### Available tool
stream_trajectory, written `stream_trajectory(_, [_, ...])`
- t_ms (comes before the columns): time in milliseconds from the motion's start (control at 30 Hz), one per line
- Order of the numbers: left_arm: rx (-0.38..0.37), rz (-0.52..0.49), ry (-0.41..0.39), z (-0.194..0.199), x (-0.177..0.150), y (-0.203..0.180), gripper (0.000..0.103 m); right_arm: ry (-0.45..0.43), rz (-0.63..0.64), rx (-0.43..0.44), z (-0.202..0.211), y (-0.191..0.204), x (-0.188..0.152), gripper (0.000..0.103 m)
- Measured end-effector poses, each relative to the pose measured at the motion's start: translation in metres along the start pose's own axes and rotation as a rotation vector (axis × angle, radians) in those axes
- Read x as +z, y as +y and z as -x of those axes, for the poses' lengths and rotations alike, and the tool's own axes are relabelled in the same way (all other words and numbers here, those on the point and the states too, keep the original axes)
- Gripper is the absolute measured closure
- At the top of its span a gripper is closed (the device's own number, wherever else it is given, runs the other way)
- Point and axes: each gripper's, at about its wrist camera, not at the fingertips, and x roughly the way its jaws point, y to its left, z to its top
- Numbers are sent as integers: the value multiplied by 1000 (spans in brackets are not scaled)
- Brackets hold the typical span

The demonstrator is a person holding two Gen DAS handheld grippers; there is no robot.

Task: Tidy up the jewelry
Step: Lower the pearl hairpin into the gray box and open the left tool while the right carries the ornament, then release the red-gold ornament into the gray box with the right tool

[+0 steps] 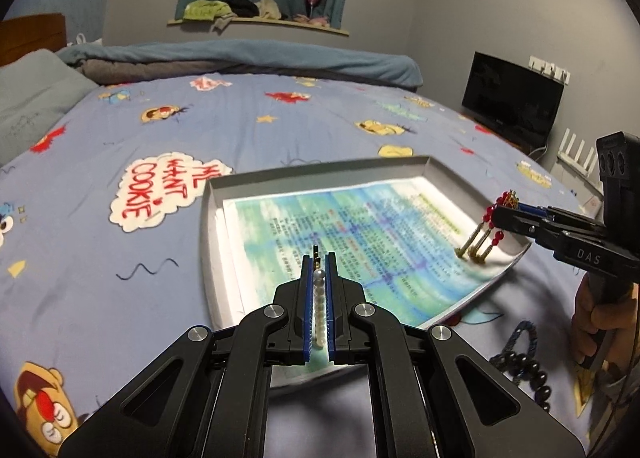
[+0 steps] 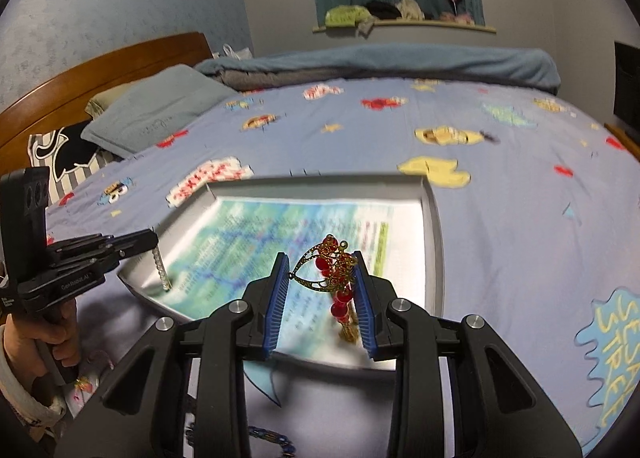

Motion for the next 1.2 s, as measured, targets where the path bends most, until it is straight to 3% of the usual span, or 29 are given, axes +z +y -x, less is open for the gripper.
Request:
stream_trajectory(133, [9, -10, -1, -2, -1, -2, 96, 27, -22, 0, -9, -7, -8, 71])
stream_trajectory(200, [12, -23, -20, 1, -2, -5, 87, 31, -23, -2, -10, -7, -10, 71])
stream_trajectory(300, [13, -36, -32, 3, -3, -8, 80, 17, -17, -11, -8, -6, -13, 55])
stream_trajectory(400, [10, -38, -51, 8, -5, -10, 46, -2, -8, -23, -3, -2, -17, 51])
stream_trajectory(467, [4, -39, -69, 14, -6, -12, 37, -28, -4, -22, 3, -1, -21, 48])
stream_trajectory(667, [13, -32, -95, 32, -14, -10, 36, -132, -12, -16, 31, 0, -35, 37])
stream_trajectory(700, [15, -19, -101, 37, -16, -8, 33, -144, -9, -18, 36, 1, -38, 37])
stream_trajectory(733, [18, -10, -107, 41, -19, -6, 24, -150, -6, -19, 39, 3, -40, 36])
stream_trajectory(1200, [22, 53, -105, 77, -68, 1, 23, -131, -1, -15, 60, 19, -72, 31])
